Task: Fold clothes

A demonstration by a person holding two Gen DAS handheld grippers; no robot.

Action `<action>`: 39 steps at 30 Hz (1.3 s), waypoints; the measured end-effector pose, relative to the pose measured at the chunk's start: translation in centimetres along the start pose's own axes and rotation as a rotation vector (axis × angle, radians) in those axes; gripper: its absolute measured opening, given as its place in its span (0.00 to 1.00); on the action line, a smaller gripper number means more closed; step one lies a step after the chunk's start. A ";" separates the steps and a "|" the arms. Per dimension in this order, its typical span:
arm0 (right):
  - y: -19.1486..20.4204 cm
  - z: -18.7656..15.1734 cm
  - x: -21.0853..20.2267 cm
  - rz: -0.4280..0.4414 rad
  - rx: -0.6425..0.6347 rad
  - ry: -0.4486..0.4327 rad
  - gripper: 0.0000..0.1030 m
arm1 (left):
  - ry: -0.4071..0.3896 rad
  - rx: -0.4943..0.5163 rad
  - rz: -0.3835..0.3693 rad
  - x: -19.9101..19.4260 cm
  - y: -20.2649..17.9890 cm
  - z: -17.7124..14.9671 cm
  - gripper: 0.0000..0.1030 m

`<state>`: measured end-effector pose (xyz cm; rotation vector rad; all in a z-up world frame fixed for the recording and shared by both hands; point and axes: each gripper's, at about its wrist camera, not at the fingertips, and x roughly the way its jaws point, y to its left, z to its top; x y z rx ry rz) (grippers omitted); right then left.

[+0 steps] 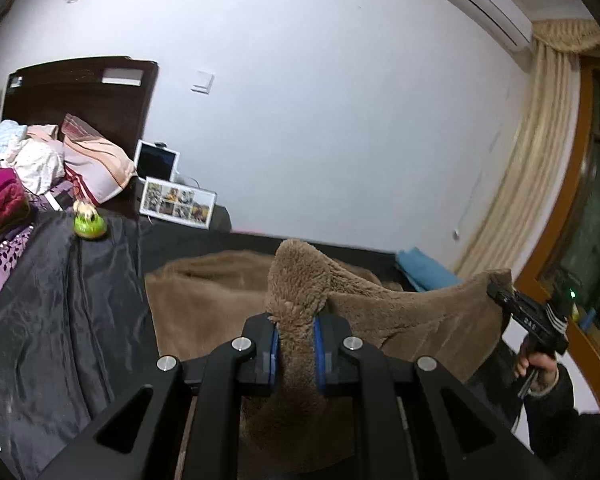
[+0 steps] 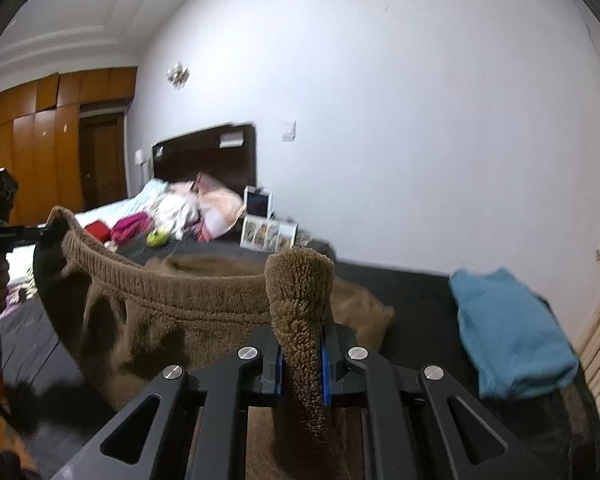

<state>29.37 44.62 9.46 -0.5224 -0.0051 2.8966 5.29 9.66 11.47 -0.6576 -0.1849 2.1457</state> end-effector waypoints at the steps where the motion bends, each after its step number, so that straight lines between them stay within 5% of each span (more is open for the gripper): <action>1: 0.0 0.9 0.6 -0.017 -0.009 -0.020 0.13 | -0.011 -0.010 0.009 0.4 0.1 0.8 0.15; 9: -0.4 5.6 7.0 -0.112 -0.021 -0.050 0.13 | -0.059 -0.096 0.097 5.9 2.1 5.6 0.15; 14: -0.7 5.6 12.1 -0.160 -0.029 0.002 0.13 | -0.025 -0.129 0.179 10.9 4.2 6.4 0.15; 24: -1.9 2.0 22.4 -0.191 -0.024 0.204 0.13 | 0.169 -0.182 0.316 22.3 8.5 2.1 0.15; 30: -3.4 -1.9 26.1 -0.165 0.017 0.329 0.13 | 0.247 -0.239 0.316 25.5 10.8 -0.8 0.15; 39: -4.3 -3.5 27.2 -0.149 0.068 0.394 0.13 | 0.269 -0.296 0.277 26.5 12.0 -2.2 0.15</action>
